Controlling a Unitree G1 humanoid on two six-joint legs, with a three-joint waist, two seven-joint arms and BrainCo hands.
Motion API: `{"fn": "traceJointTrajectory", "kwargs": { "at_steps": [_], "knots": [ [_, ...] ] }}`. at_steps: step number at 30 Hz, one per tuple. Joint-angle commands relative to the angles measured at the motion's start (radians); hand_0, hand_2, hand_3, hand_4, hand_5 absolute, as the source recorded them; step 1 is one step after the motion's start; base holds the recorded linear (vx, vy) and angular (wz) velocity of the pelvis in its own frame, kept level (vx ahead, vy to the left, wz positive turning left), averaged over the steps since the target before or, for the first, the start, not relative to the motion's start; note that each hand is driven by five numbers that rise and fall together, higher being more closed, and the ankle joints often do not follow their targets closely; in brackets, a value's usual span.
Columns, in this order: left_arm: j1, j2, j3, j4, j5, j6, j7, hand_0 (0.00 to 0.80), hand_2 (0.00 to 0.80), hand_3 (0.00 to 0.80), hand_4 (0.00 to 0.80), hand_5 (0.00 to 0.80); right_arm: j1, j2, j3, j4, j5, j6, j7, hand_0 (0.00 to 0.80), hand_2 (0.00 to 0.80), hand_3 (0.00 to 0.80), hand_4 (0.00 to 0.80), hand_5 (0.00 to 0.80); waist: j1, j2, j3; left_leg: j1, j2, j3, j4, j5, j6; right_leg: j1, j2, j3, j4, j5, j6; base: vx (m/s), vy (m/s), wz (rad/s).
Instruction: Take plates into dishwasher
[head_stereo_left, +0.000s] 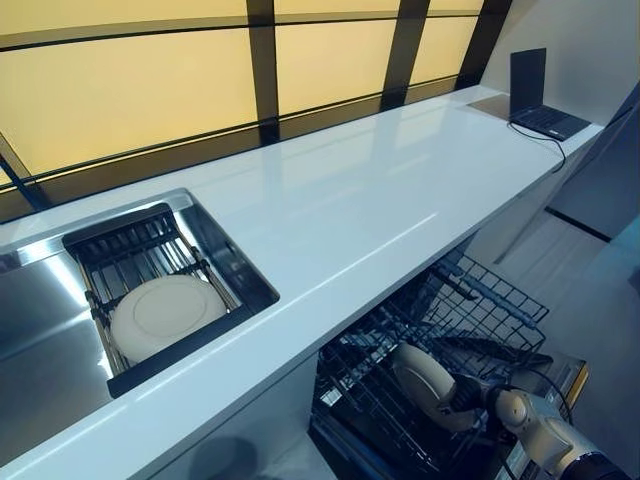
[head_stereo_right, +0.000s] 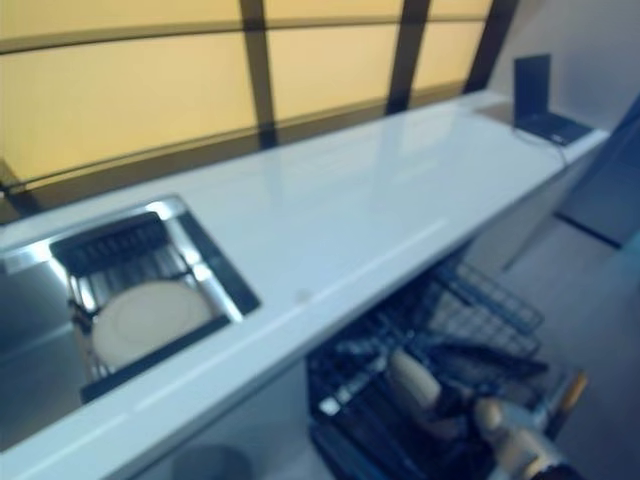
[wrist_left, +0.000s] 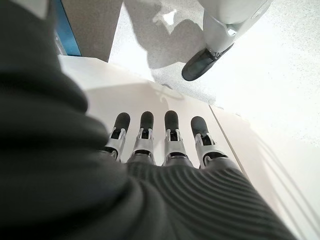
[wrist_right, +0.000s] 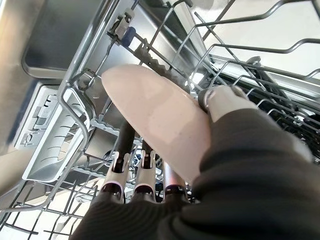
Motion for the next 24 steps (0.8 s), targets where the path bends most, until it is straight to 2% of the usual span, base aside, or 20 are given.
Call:
{"fn": "traceJointTrajectory", "kwargs": {
  "at_steps": [1, 24],
  "knots": [
    [-0.064, 0.011, -0.056, 0.011, 0.022, -0.008, -0.007, 0.000, 0.000, 0.000, 0.000, 0.000, -0.097, 0.027, 0.026, 0.035, -0.017, -0.010, -0.048, 0.800, 0.800, 0.800, 0.800, 0.800, 0.016, -0.024, 0.003, -0.070, -0.065, -0.042, -0.004, -0.004, 0.055, -0.045, 0.029, -0.034, 0.081, -0.069, -0.019, 0.000, 0.000, 0.00],
    [-0.101, 0.007, -0.092, 0.013, 0.020, -0.011, -0.015, 0.000, 0.000, 0.000, 0.000, 0.000, -0.205, 0.089, 0.068, 0.224, 0.008, 0.009, -0.124, 0.800, 0.800, 0.800, 0.800, 0.800, 0.043, -0.011, 0.020, -0.086, -0.084, -0.072, -0.008, -0.008, 0.065, -0.069, 0.028, -0.043, 0.084, -0.059, -0.020, -0.002, -0.002, 0.03]
  ]
}}
